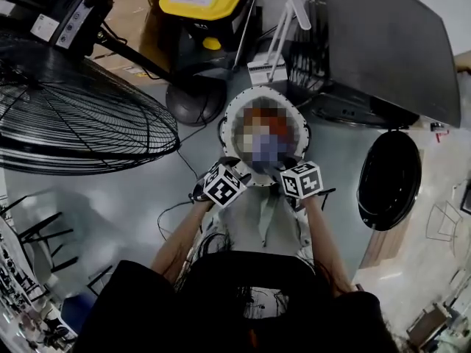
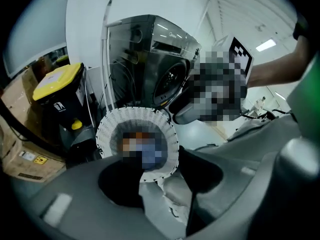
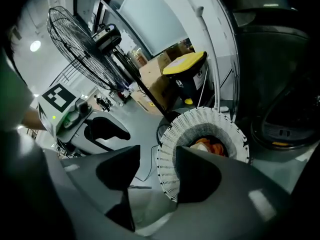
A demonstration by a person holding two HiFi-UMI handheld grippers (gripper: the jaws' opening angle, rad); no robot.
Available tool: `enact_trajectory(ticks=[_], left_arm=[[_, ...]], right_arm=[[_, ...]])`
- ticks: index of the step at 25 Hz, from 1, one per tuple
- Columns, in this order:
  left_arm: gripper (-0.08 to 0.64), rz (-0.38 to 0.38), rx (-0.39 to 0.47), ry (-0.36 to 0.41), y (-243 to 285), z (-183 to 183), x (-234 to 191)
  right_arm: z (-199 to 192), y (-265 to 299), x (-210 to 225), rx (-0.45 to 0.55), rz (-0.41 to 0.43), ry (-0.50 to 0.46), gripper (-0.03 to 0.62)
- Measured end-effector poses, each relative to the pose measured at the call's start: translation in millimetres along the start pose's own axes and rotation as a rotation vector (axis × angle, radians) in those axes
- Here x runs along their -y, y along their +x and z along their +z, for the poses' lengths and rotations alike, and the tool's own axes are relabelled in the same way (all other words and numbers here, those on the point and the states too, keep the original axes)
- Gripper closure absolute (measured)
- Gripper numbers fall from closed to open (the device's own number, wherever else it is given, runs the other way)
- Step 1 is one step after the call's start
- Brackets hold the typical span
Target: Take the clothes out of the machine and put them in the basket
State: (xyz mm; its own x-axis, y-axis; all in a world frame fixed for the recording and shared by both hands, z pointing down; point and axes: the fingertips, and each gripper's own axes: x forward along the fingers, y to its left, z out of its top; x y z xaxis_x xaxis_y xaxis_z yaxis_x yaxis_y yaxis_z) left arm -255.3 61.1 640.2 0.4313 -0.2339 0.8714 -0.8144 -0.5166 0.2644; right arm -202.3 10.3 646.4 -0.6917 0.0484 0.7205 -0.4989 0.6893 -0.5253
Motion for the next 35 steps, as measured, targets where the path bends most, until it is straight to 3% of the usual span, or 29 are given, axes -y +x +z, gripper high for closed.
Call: enact_trajectory(ticks=[12,19,27,35], left_arm=[[0.350,0.031,0.220,-0.036,-40,62,5],[0.356,0.000,0.267,-0.011,-74,74,27],[0.359,0.019,0.306,0.031,-101,81,34],[0.364,0.082,0.382,-0.017,-134,88,42]], right_arm=[[46,-66,-27,0.243,-0.036,0.011,0.380],[56,-116,-55,0.353,-0.079,0.016,0.404],[71,-160,-82,0.402,-0.098,-0.037,0.454],[77,-195,-100,0.439,-0.072,-0.086,0.465]])
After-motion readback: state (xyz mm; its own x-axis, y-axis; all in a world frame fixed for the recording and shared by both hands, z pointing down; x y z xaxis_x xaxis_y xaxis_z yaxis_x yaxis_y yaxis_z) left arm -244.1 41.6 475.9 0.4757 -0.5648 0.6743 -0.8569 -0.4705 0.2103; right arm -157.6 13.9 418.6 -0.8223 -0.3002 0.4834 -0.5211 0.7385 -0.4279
